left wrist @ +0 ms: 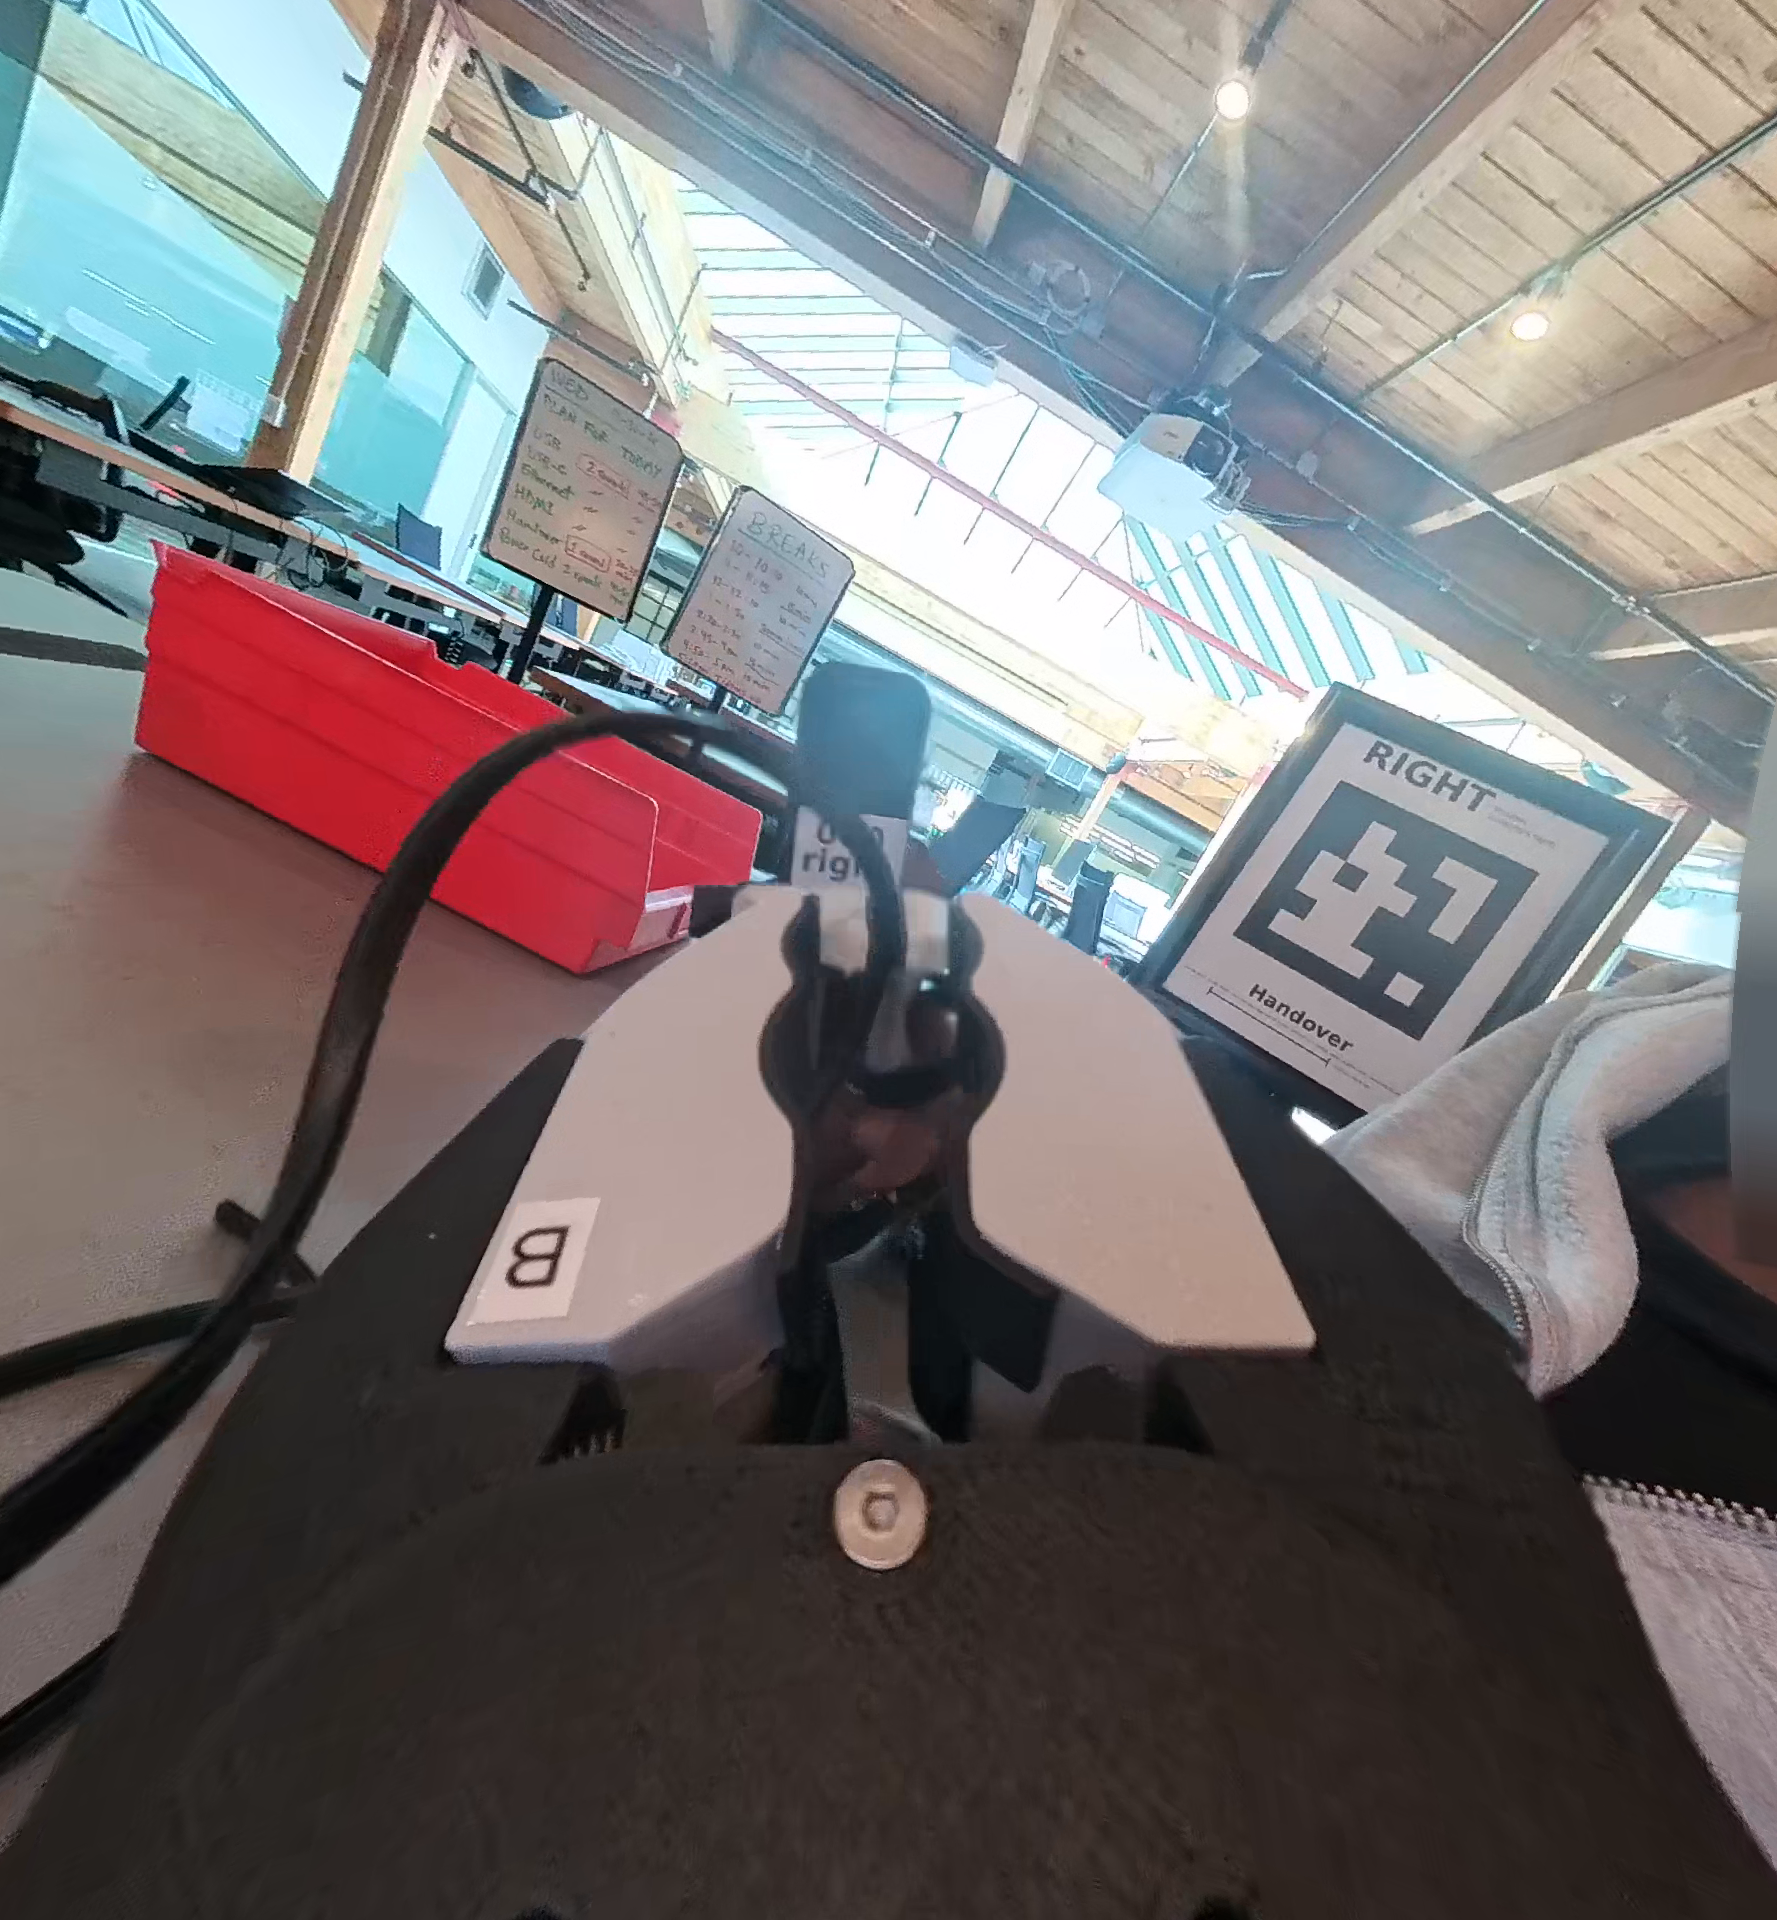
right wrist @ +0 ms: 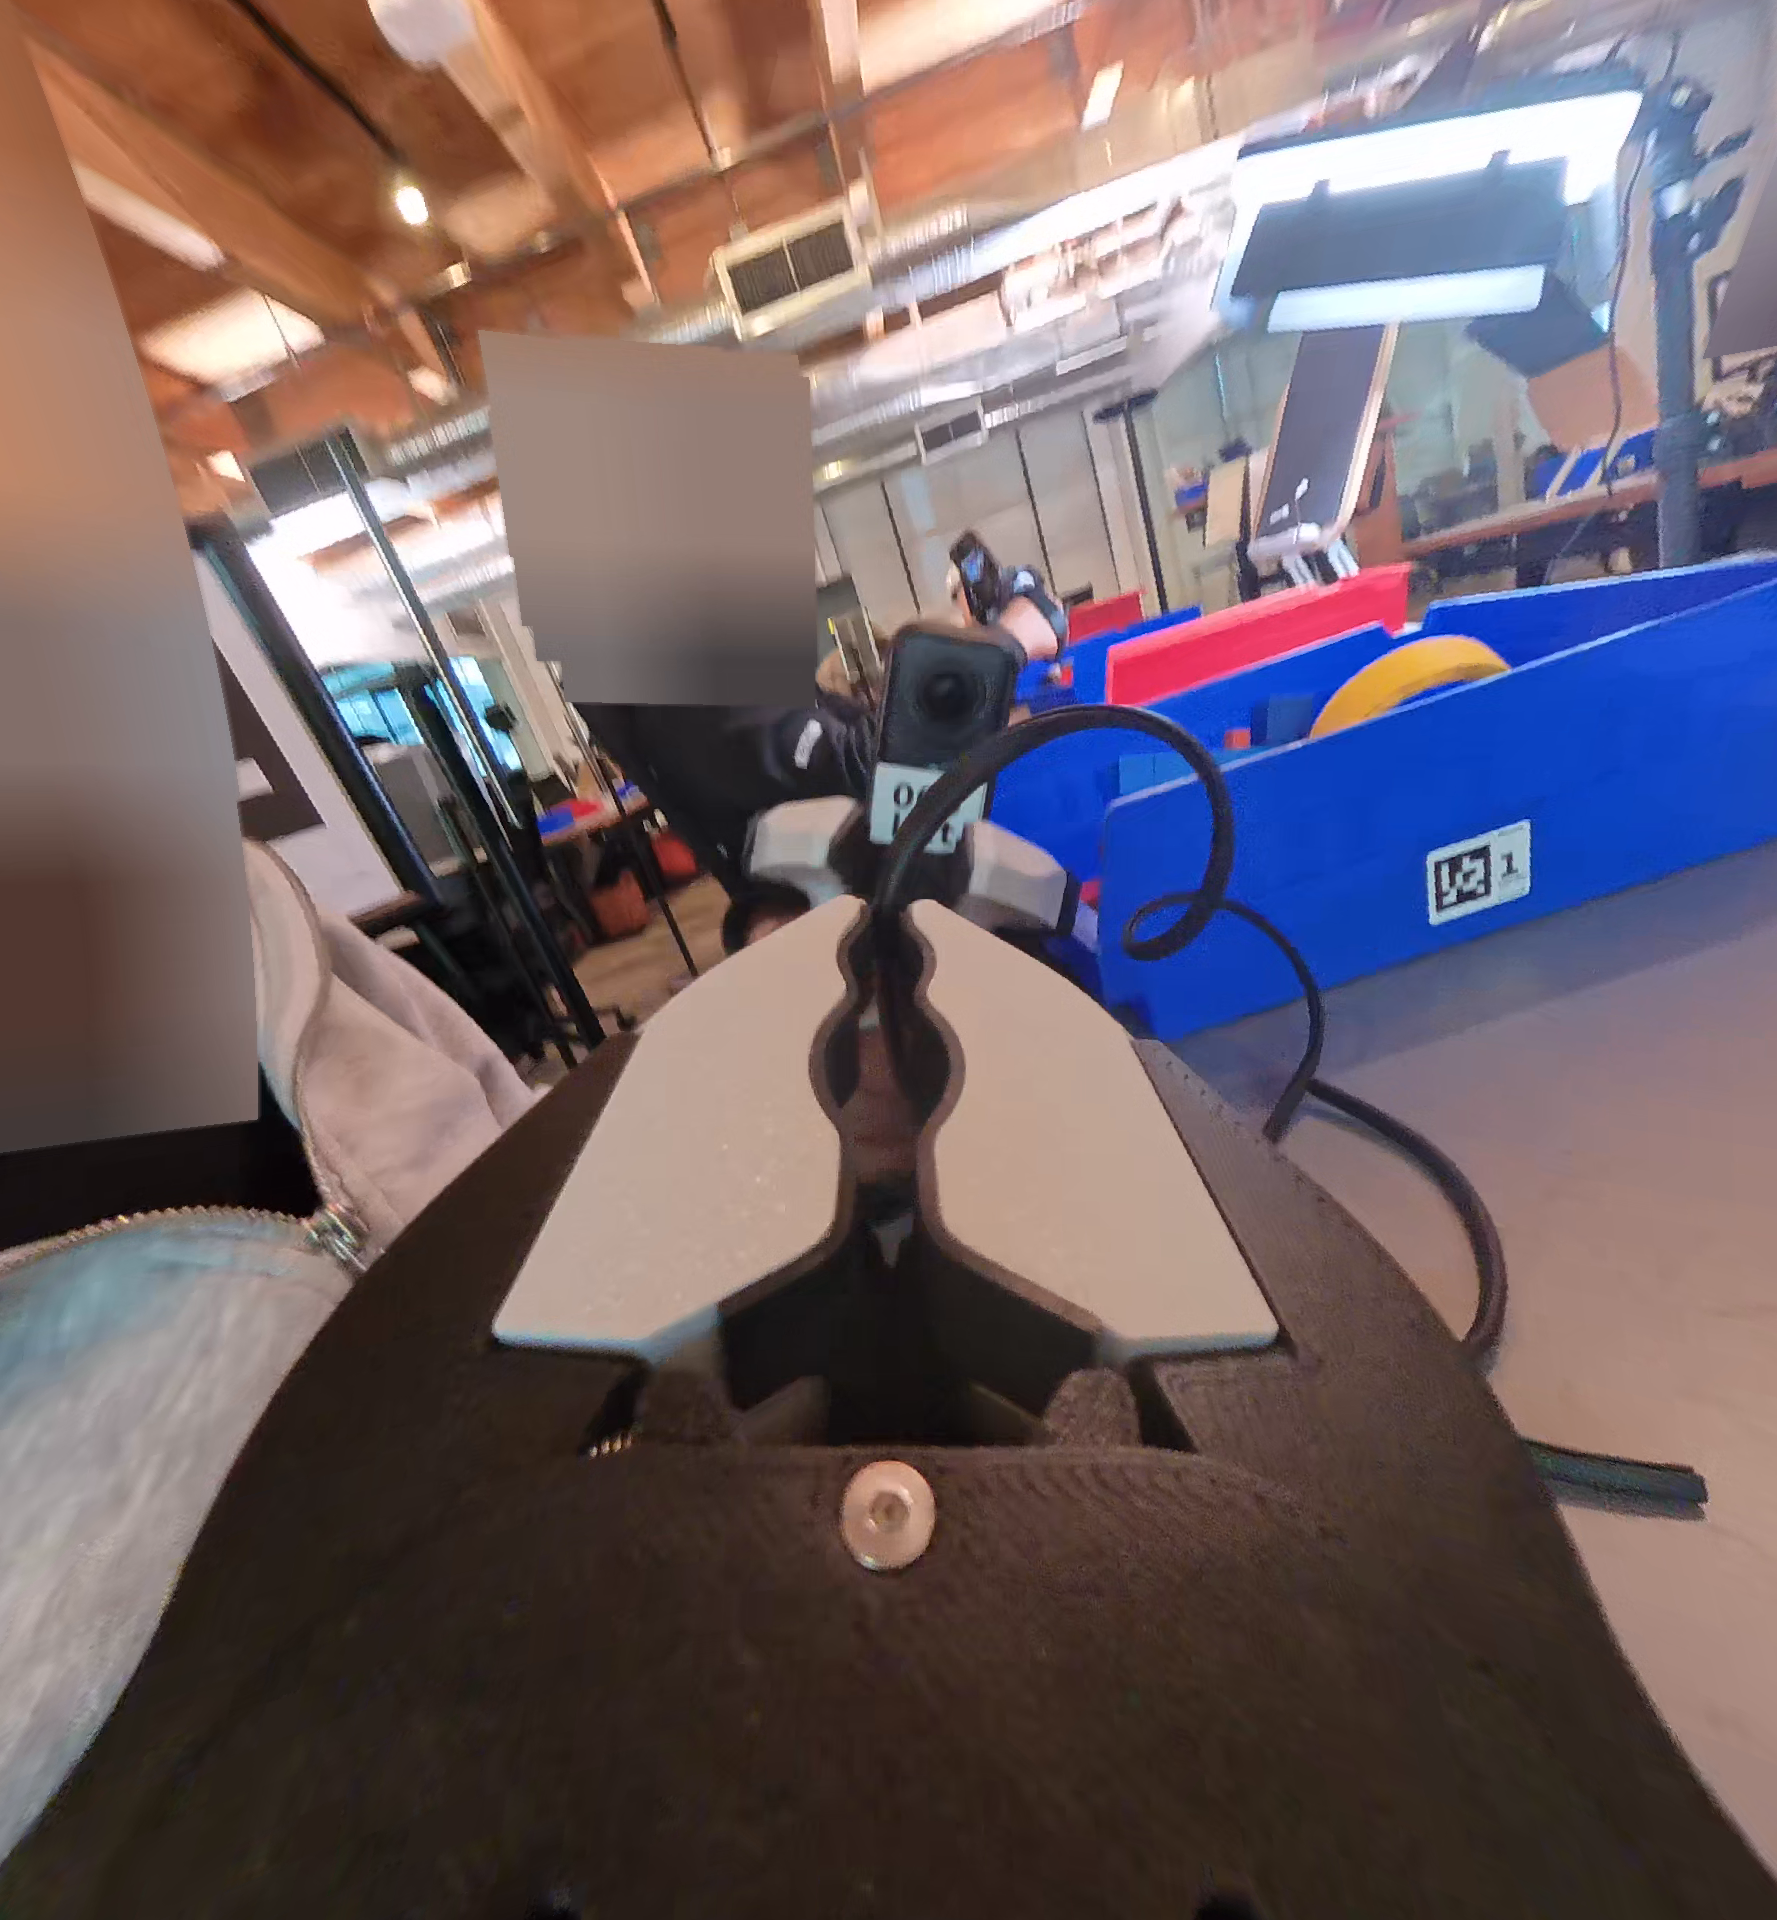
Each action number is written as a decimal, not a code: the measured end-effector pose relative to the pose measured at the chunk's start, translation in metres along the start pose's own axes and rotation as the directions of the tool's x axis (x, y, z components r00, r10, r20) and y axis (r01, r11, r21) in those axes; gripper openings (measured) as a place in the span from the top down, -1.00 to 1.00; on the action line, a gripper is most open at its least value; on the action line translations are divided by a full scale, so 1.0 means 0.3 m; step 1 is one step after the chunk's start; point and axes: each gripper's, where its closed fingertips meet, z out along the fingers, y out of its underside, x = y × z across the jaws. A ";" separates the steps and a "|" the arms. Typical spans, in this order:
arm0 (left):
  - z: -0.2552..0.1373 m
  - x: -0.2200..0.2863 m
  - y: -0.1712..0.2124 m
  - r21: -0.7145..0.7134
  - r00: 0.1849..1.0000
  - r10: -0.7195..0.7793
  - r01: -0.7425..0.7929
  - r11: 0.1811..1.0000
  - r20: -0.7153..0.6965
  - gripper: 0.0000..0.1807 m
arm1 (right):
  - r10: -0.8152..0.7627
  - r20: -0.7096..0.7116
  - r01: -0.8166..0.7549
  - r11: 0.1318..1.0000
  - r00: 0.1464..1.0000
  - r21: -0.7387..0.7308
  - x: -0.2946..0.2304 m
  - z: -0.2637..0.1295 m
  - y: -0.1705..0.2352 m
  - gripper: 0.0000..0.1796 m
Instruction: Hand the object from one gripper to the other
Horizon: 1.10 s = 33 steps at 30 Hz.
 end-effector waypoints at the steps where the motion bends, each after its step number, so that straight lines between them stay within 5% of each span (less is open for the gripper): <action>1: 0.004 0.002 0.011 -0.019 1.000 0.003 -0.003 1.000 -0.003 0.78 | 0.018 0.007 -0.018 0.999 1.000 0.037 0.000 -0.008 -0.019 0.95; 7: 0.031 -0.024 0.108 -0.202 0.986 0.154 -0.138 0.970 0.066 0.71 | 0.047 0.027 -0.050 0.992 0.999 0.112 -0.001 -0.026 -0.054 0.95; 9: 0.030 -0.024 0.115 -0.217 0.981 0.182 -0.164 0.962 0.065 0.89 | 0.033 0.028 -0.035 0.996 0.999 0.081 -0.005 -0.014 -0.038 0.95; 18: -0.020 0.014 -0.036 0.070 0.997 -0.052 0.056 0.996 -0.060 0.96 | 0.068 -0.001 -0.068 0.997 0.998 0.031 0.013 0.000 -0.008 0.74; 23: -0.020 0.007 -0.034 0.068 0.998 -0.049 0.052 0.996 -0.043 0.95 | -0.034 -0.031 0.030 0.994 0.999 -0.105 0.000 0.043 0.069 0.94; 33: -0.014 -0.025 -0.016 0.036 0.997 -0.075 0.074 0.997 0.017 0.72 | 0.142 -0.068 -0.125 0.968 0.988 0.216 0.023 0.027 0.002 0.95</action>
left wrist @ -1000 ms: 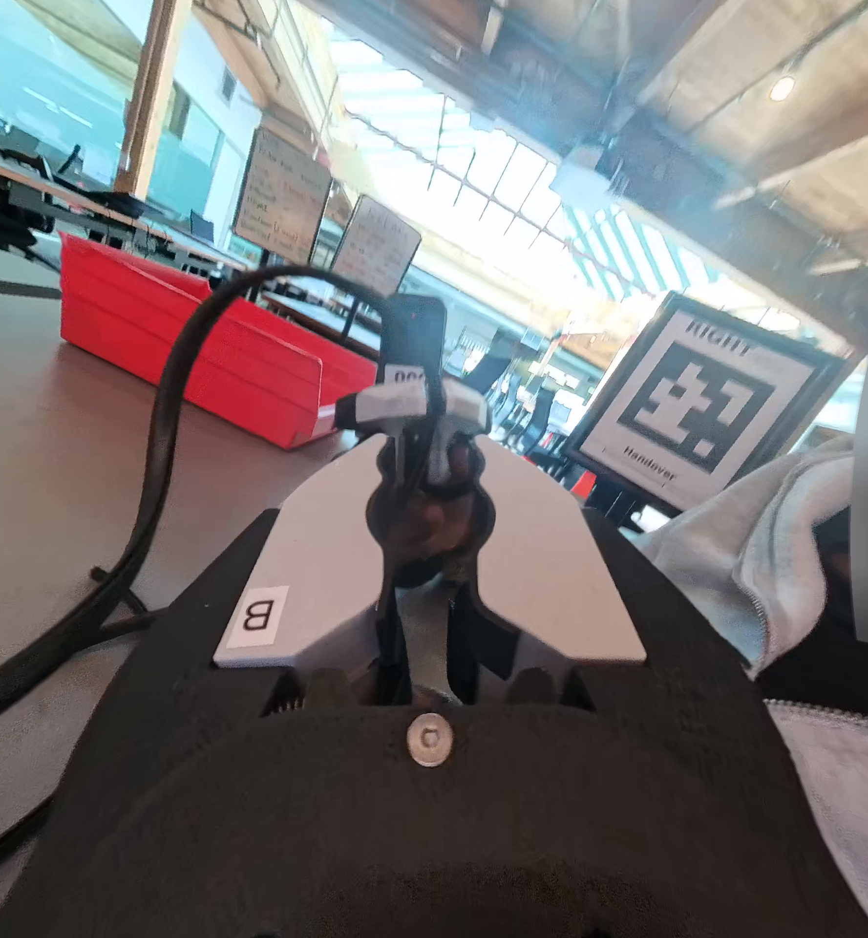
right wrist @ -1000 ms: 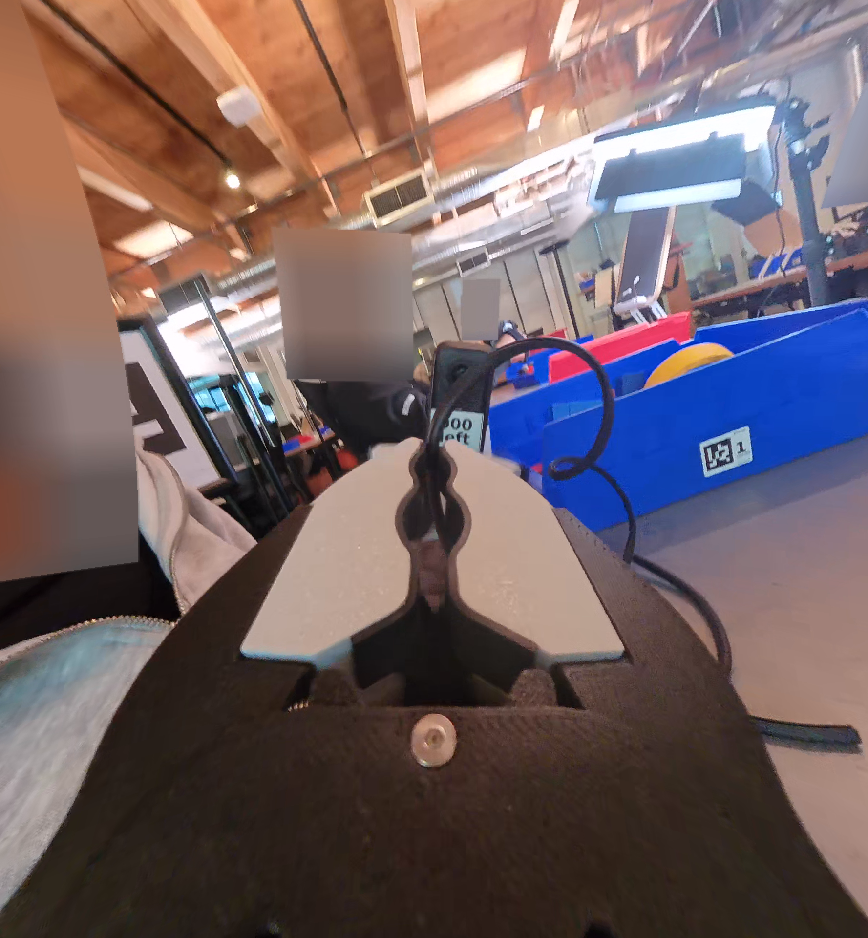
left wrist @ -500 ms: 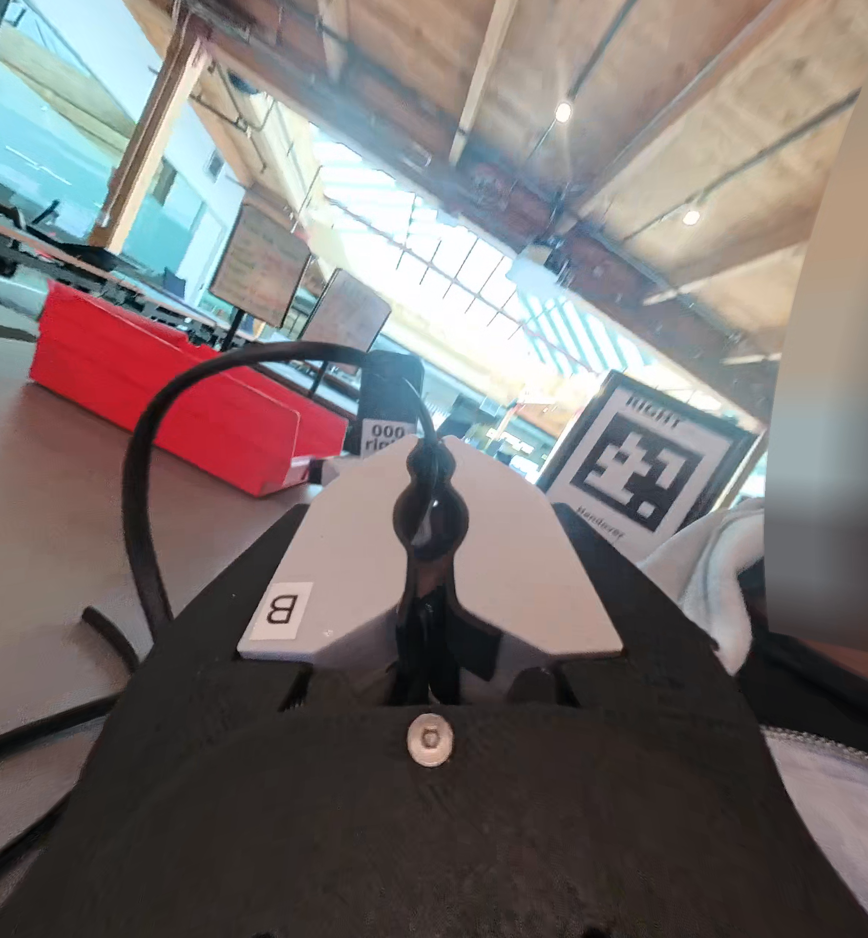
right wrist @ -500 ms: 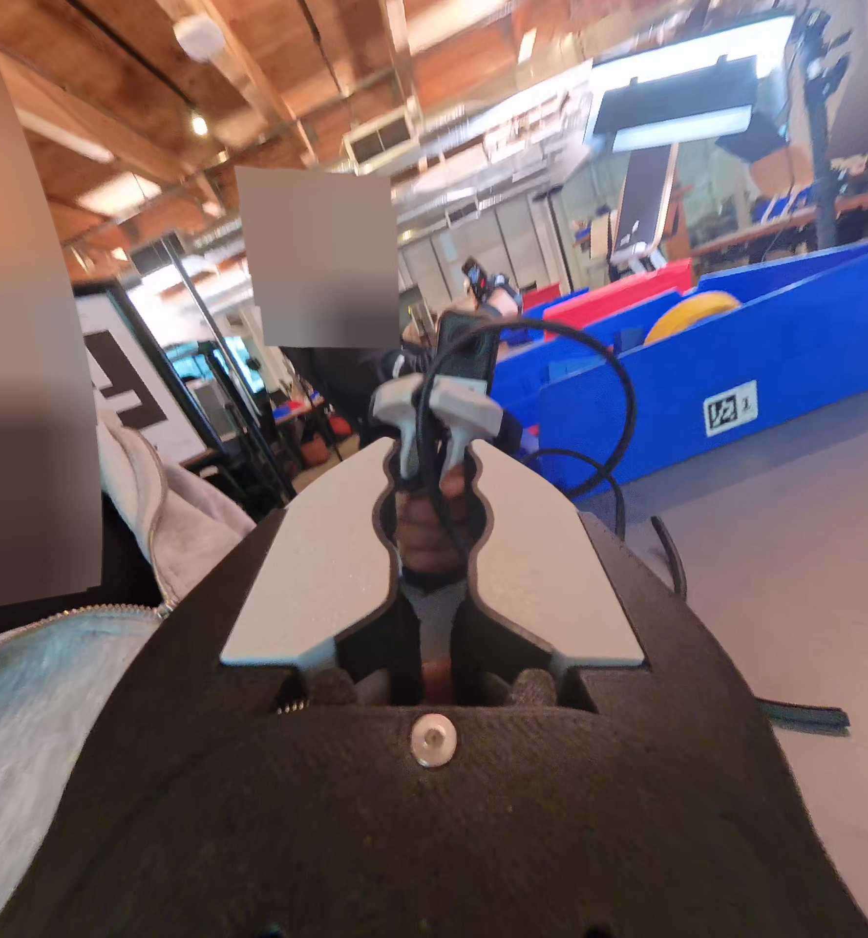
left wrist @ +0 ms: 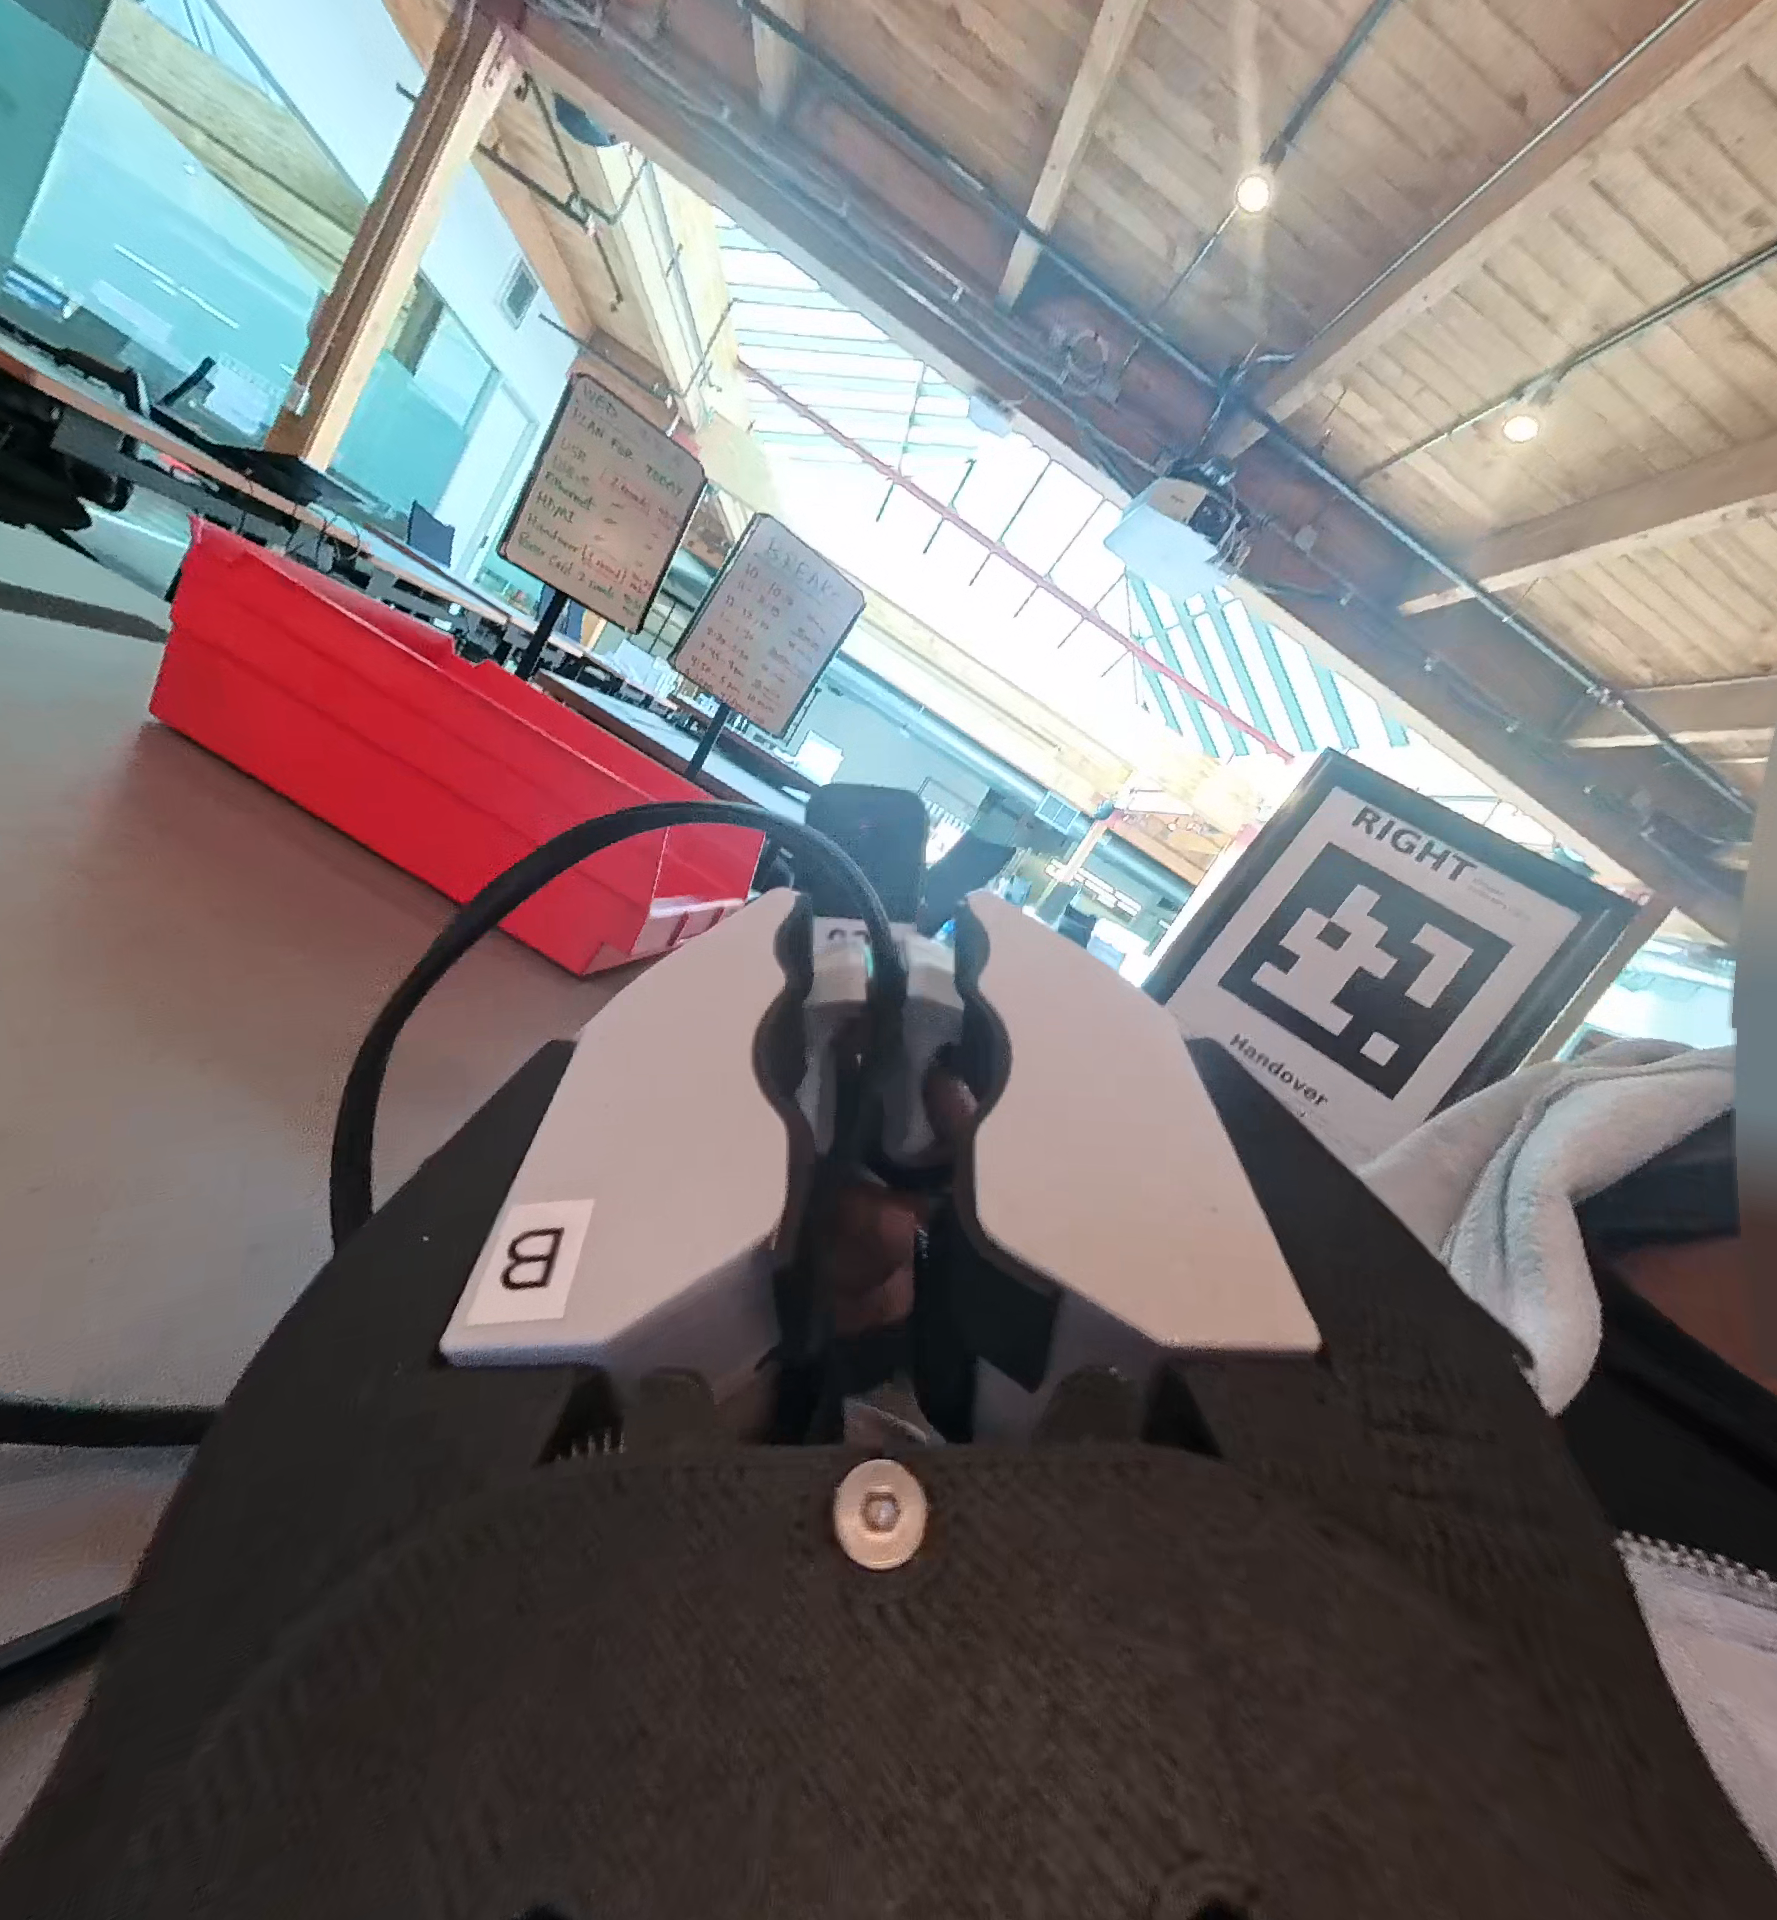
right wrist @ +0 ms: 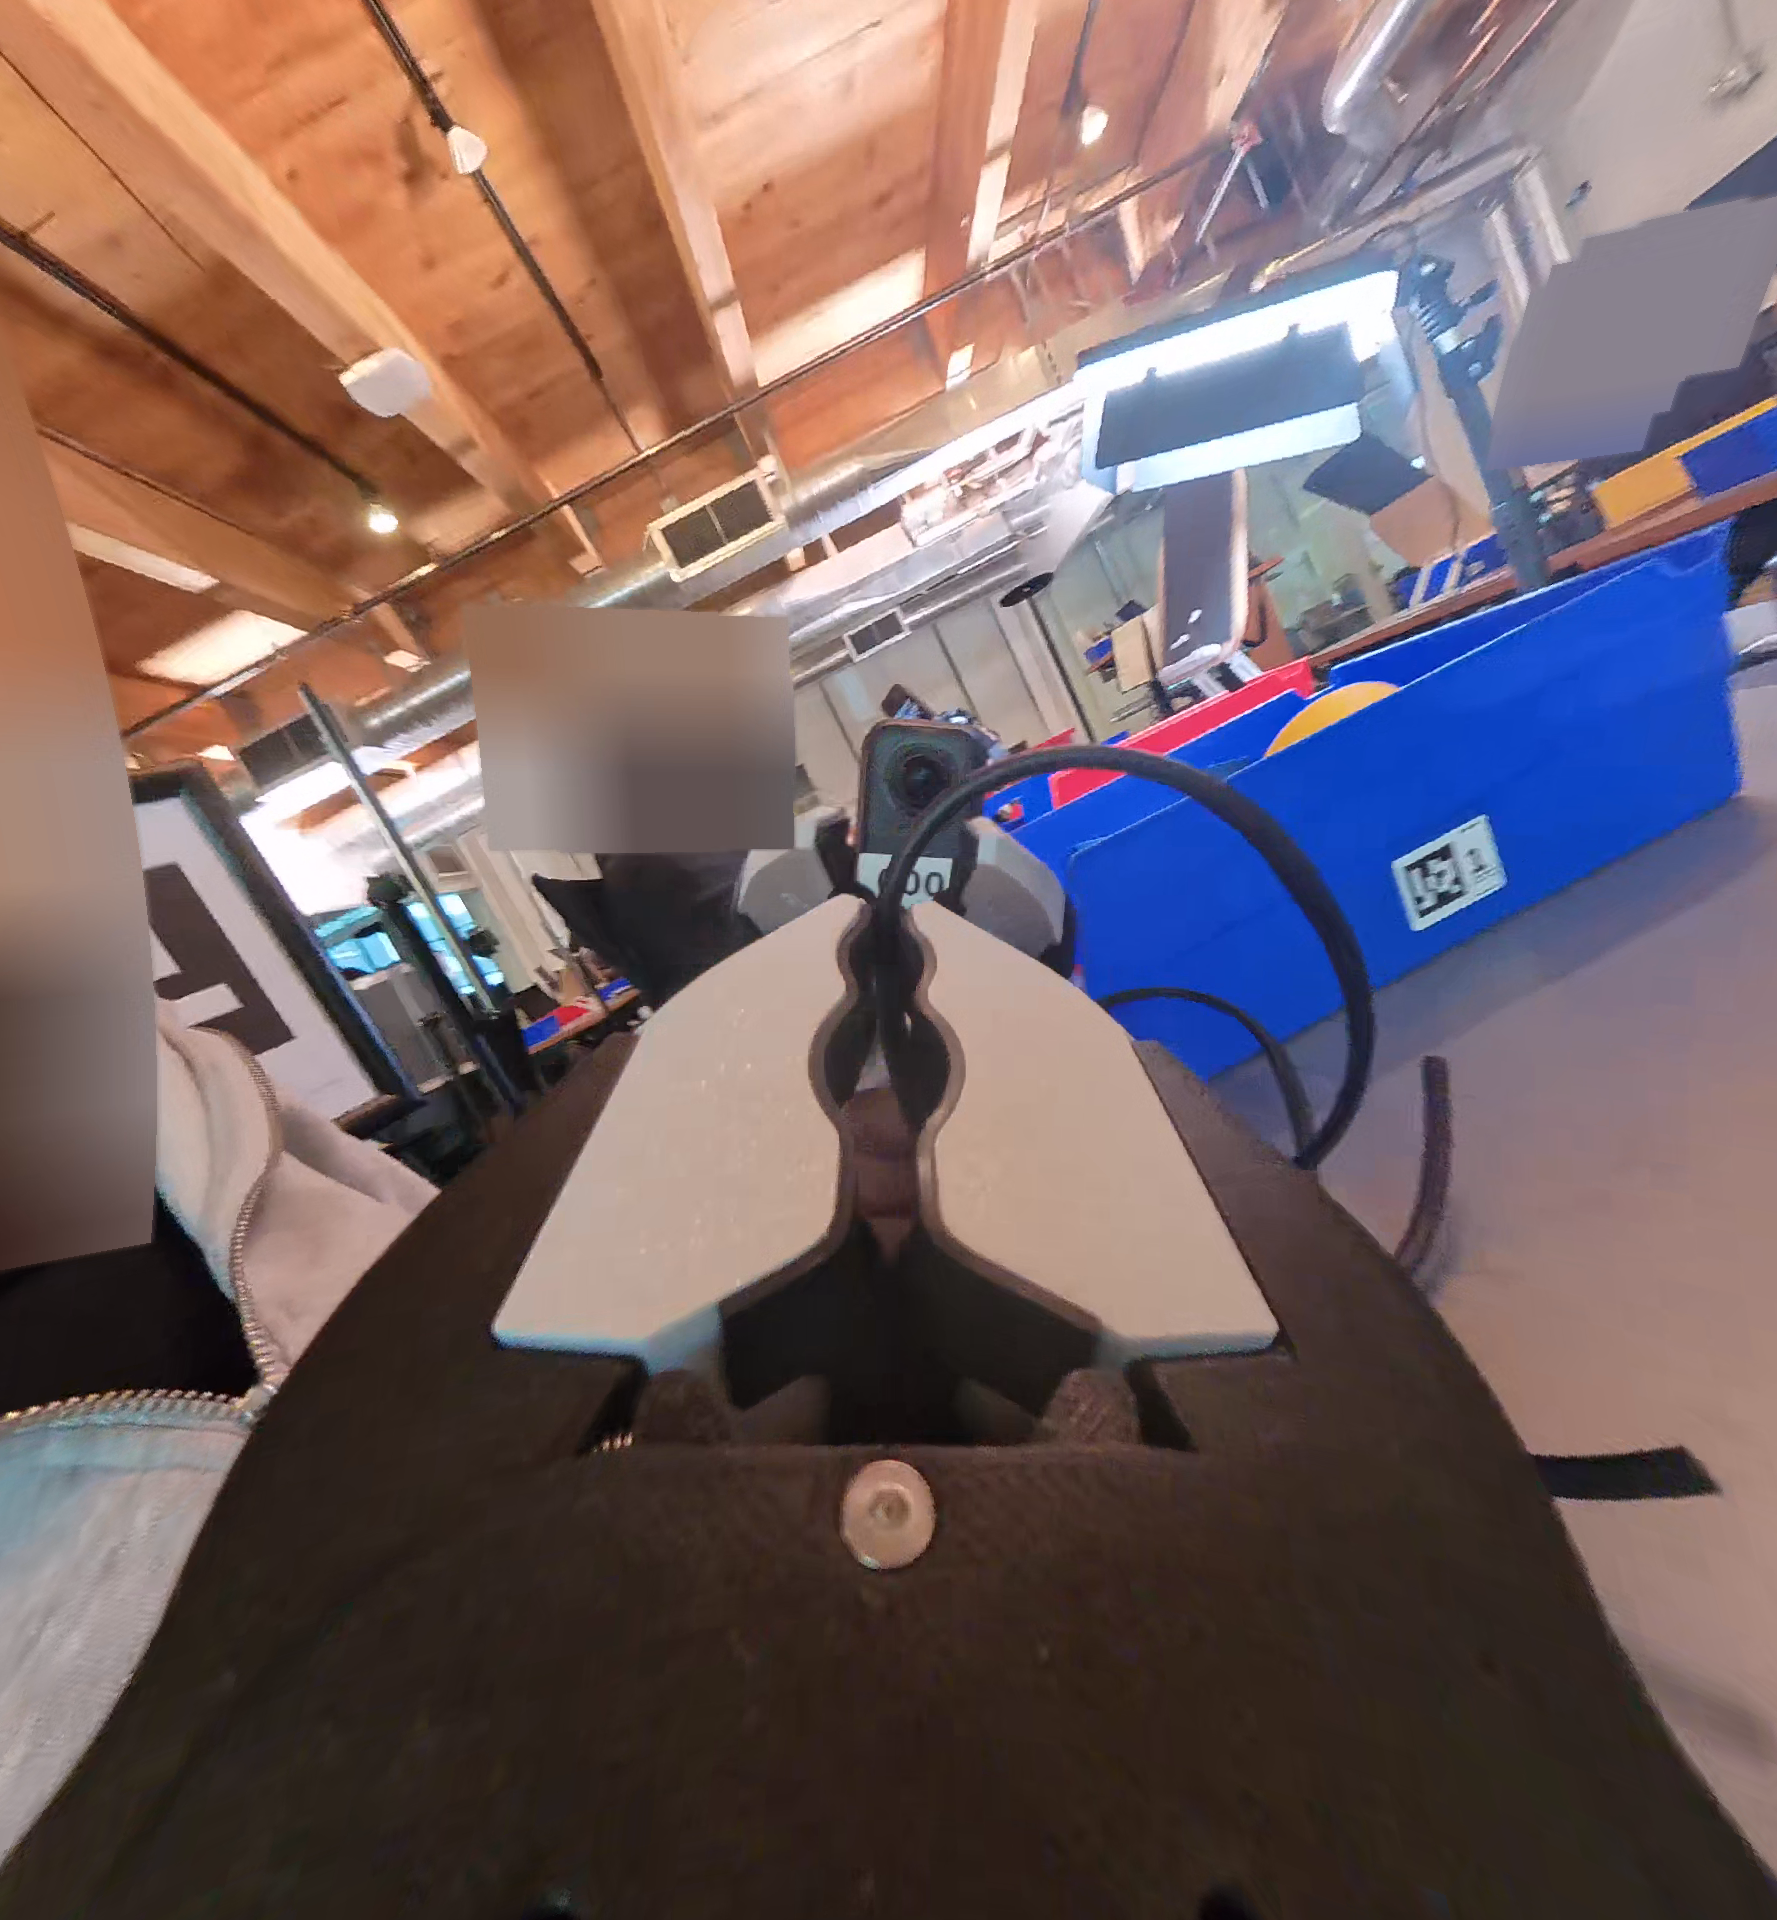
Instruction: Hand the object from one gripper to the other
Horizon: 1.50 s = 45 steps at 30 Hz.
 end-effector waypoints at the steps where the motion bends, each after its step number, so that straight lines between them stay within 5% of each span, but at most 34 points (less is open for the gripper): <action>1: 0.004 -0.003 0.011 -0.020 1.000 0.005 -0.004 1.000 0.007 0.70 | -0.026 -0.015 0.026 1.000 1.000 0.003 0.003 -0.005 -0.007 0.95; 12: 0.014 -0.004 0.080 -0.154 0.998 0.063 -0.058 0.986 0.025 0.63 | -0.073 -0.027 0.073 0.997 0.997 0.014 0.001 -0.013 -0.023 0.95; 18: -0.032 -0.017 0.137 -0.233 0.952 0.274 -0.237 0.943 0.139 0.74 | 0.001 0.043 0.000 0.999 0.999 -0.032 -0.021 0.004 0.010 0.95; 21: -0.027 0.004 0.132 -0.185 0.977 0.195 -0.177 0.967 0.084 0.95 | -0.010 0.043 0.012 0.999 0.999 -0.049 -0.024 0.010 0.023 0.95; 25: -0.029 0.009 0.124 -0.172 0.976 0.200 -0.184 0.968 0.080 0.95 | 0.001 0.036 0.001 0.999 0.999 -0.043 -0.020 0.008 0.021 0.93; 31: -0.069 0.021 0.018 0.038 1.000 0.000 0.000 0.999 0.013 0.96 | -0.007 0.023 0.010 0.994 1.000 -0.112 -0.016 0.010 0.049 0.65; 42: -0.047 0.033 0.058 -0.031 1.000 0.007 -0.007 1.000 -0.005 0.92 | -0.082 0.053 0.092 0.971 0.995 -0.223 -0.038 0.008 0.102 0.94; 45: -0.034 0.028 0.084 -0.081 0.998 0.055 -0.053 0.995 0.021 0.70 | -0.079 0.036 0.084 0.986 0.996 -0.144 -0.030 -0.004 0.059 0.95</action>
